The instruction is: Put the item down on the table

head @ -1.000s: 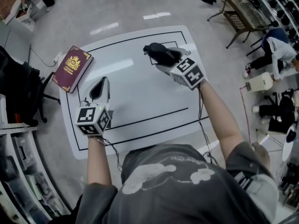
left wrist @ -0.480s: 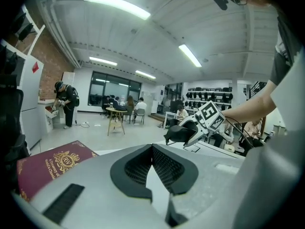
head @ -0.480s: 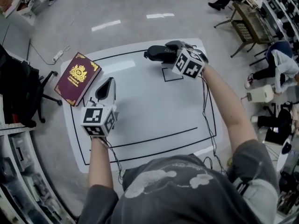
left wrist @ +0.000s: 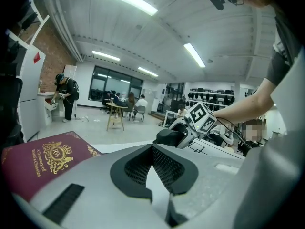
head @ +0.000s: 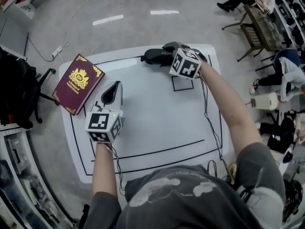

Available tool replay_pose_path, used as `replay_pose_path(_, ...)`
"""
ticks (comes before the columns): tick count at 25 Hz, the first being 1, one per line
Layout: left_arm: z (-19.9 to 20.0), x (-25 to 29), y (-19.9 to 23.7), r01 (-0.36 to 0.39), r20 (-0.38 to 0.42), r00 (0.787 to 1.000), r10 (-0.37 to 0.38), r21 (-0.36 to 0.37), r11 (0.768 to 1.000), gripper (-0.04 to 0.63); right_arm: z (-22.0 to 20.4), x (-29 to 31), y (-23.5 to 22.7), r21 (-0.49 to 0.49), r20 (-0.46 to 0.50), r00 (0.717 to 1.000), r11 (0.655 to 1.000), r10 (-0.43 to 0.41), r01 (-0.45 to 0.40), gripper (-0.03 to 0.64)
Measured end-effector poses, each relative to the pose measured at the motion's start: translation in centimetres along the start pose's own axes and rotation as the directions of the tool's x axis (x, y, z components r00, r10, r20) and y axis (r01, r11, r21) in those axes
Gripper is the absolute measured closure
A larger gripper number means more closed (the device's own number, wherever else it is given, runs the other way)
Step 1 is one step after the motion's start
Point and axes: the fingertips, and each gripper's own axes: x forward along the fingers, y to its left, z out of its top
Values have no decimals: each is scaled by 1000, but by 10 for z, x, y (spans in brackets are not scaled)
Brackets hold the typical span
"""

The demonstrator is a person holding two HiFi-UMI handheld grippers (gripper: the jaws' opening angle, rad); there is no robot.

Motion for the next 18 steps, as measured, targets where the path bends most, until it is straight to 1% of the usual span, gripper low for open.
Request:
replay_pose_path(5, -9, 2, 4, -2, -14, 1000, 2, -18, 1000, 594, 1, 13, 5, -17, -32, 999, 999, 38, -39, 287)
replay_pose_path(8, -11, 0, 4, -6, -16, 1000, 6, -27, 1000, 592, -1, 12, 4, 11, -40, 998, 999, 40, -39, 284)
replay_pose_path(11, -12, -3, 1, -9, -18, 1000, 8, -27, 1000, 594, 0, 10, 4, 20, -27, 1000, 1000, 16, -15, 277)
replay_pose_path(13, -10, -5, -1, -10, -15, 1000, 10, -25, 1000, 594, 0, 7, 3, 23, -19, 1000, 1000, -2, 2, 250)
replay_pose_path(18, 1, -17, -13, -15, 0, 1000, 15, -4, 1000, 594, 1, -16, 0, 47, 12, 998, 997, -61, 60, 239)
